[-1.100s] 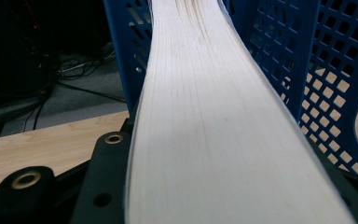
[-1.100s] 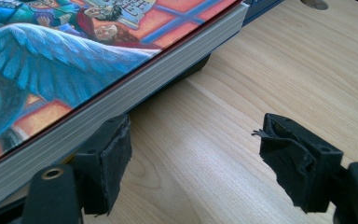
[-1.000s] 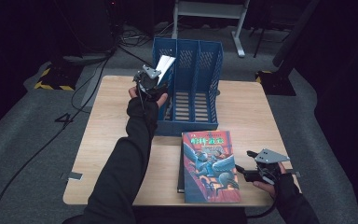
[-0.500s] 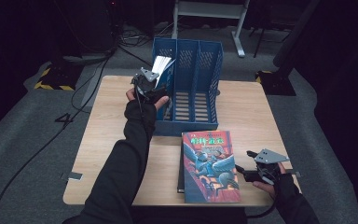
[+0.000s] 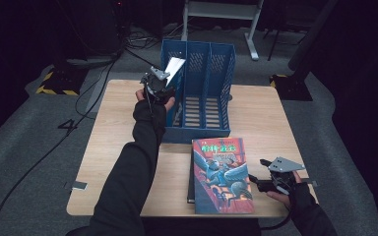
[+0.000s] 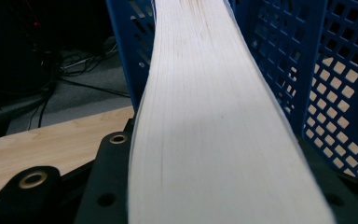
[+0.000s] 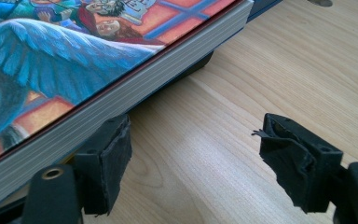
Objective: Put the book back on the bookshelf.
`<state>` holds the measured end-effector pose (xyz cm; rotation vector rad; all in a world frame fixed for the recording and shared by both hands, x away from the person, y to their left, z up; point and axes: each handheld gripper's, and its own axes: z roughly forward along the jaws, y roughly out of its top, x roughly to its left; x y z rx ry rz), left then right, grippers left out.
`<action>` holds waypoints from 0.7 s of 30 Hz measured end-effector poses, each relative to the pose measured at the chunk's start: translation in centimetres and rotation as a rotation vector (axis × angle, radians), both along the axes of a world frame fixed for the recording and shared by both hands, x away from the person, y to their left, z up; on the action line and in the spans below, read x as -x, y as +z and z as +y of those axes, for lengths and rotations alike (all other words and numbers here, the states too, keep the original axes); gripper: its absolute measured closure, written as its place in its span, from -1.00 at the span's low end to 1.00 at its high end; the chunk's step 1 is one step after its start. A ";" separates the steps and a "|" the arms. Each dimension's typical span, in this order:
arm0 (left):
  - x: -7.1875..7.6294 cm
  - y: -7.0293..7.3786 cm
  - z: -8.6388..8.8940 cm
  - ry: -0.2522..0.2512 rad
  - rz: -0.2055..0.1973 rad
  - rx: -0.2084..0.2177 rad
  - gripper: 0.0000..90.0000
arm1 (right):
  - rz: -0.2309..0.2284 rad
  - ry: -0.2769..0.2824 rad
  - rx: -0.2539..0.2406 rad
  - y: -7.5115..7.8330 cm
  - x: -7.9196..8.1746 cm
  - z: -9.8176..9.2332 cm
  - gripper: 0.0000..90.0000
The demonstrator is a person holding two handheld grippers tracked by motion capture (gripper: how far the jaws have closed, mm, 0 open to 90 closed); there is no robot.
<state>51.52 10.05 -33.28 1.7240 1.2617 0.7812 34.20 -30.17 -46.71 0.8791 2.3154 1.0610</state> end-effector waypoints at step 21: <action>-5.3 2.2 -1.2 0.065 -0.080 0.027 0.35 | 0.005 0.004 -0.002 -0.1 0.0 -0.3 -0.43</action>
